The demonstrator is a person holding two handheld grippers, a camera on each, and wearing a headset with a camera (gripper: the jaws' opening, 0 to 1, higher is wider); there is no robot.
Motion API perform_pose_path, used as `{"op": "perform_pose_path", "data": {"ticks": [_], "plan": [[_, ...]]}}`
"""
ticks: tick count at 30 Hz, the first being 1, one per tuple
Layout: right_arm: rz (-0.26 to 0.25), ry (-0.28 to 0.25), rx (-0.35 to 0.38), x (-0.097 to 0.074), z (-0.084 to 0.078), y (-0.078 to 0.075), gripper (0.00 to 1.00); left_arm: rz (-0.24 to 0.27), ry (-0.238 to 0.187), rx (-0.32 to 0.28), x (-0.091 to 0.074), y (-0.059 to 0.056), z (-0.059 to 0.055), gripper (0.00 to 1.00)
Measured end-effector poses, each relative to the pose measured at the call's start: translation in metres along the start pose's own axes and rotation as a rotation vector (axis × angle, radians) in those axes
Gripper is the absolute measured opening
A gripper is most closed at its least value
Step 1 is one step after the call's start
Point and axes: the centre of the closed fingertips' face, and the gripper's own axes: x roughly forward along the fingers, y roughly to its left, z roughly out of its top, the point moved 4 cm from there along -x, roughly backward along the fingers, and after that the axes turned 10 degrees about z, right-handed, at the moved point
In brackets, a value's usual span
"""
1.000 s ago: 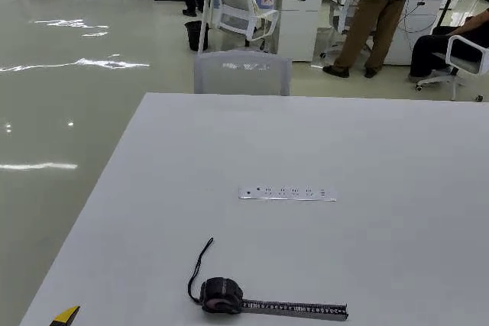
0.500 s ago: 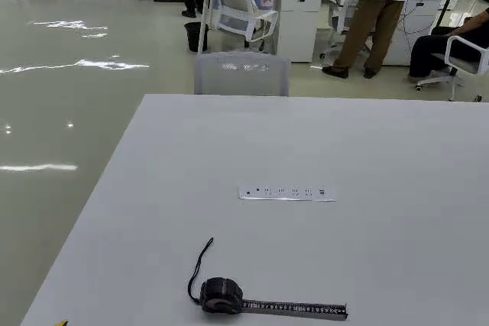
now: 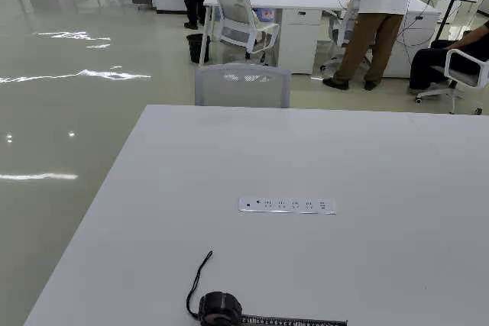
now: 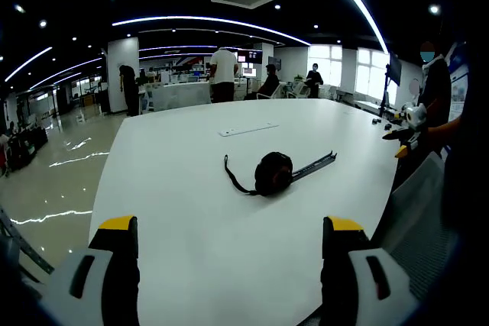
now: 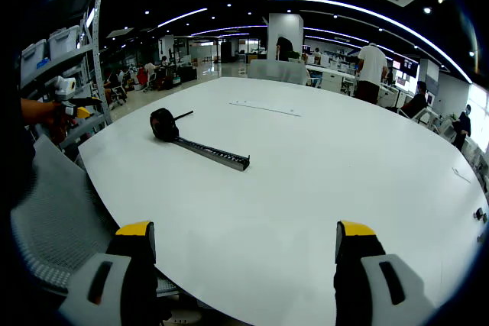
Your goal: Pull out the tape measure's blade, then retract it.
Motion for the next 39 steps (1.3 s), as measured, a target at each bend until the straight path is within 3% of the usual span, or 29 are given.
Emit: {"op": "perform_pose_path", "data": {"ticks": [12,16,18,25,30,32,39], "plan": [[0.007,0.007,0.002,0.002,-0.001,0.0,1.0,0.0,0.006,0.01,-0.003,-0.01,0.009,0.99],[0.013,0.017,0.004,0.004,-0.003,-0.002,1.0,-0.008,0.012,0.02,0.001,-0.001,0.001,0.99],[0.018,0.014,0.001,0.005,-0.002,-0.001,1.0,-0.016,0.015,0.026,0.002,-0.001,0.001,0.99],[0.044,0.032,-0.006,0.01,0.0,0.004,1.0,-0.045,0.033,0.054,0.005,-0.019,0.005,0.99],[0.07,0.031,-0.063,0.011,0.005,0.006,0.97,-0.061,0.048,0.062,0.009,-0.023,0.002,0.99],[0.079,0.052,-0.047,0.012,0.006,0.007,0.97,-0.068,0.054,0.078,0.01,-0.025,0.004,0.99],[0.087,0.053,-0.056,0.014,0.012,0.004,0.99,-0.09,0.058,0.087,0.016,-0.025,0.011,0.99]]}}
